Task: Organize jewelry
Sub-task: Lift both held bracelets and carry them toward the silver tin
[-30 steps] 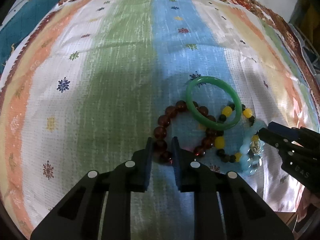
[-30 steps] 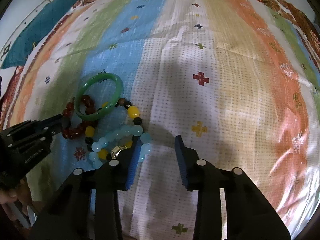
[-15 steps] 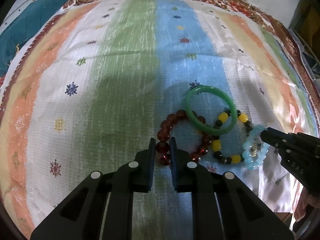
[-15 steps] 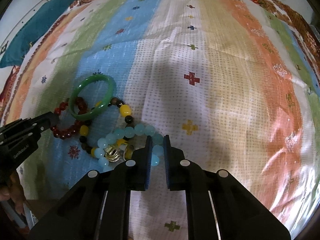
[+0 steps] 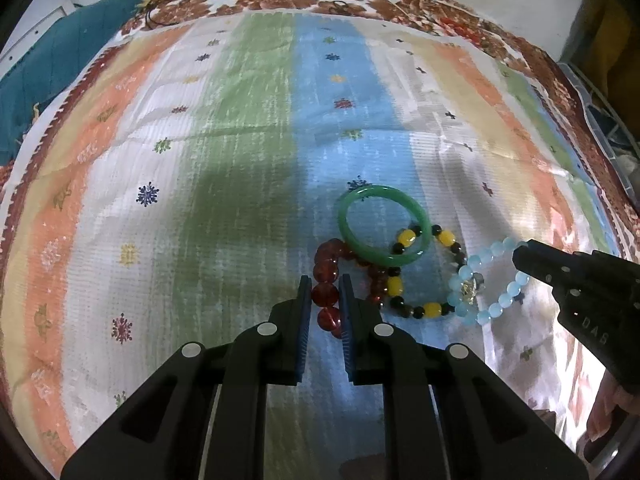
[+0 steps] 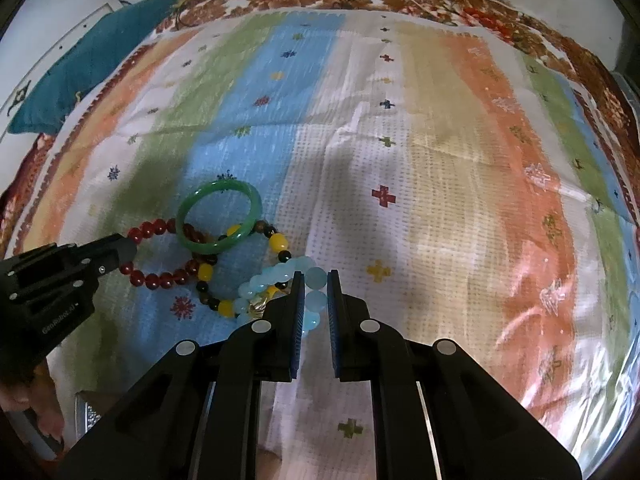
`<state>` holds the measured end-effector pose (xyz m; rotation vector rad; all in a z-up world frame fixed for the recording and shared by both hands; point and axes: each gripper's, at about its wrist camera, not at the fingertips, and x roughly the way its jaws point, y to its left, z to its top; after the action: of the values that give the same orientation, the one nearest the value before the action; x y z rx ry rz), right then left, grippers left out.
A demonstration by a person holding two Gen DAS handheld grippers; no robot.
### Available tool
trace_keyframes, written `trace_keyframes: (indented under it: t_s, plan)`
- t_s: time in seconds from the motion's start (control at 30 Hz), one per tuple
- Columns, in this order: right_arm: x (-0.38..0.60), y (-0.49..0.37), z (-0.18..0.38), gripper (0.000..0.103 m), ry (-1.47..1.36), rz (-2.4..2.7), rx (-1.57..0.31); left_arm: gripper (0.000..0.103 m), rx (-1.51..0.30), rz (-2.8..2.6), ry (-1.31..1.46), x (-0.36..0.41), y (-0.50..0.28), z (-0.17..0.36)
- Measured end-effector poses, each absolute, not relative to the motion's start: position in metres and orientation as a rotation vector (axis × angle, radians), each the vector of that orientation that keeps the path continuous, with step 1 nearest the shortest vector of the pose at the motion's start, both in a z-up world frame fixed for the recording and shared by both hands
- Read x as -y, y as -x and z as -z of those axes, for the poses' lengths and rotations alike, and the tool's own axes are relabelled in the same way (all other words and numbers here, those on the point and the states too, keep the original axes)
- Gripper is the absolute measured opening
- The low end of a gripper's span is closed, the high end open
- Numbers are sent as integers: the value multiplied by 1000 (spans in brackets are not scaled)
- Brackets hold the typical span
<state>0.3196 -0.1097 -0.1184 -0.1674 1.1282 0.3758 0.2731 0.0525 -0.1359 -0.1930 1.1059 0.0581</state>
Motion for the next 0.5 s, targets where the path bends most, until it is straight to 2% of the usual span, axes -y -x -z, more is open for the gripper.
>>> trace_keyframes:
  t_s: [0.5]
  plan:
    - [108, -294, 83, 12, 205, -363, -1048, 13, -1054, -29, 141, -31, -258, 107]
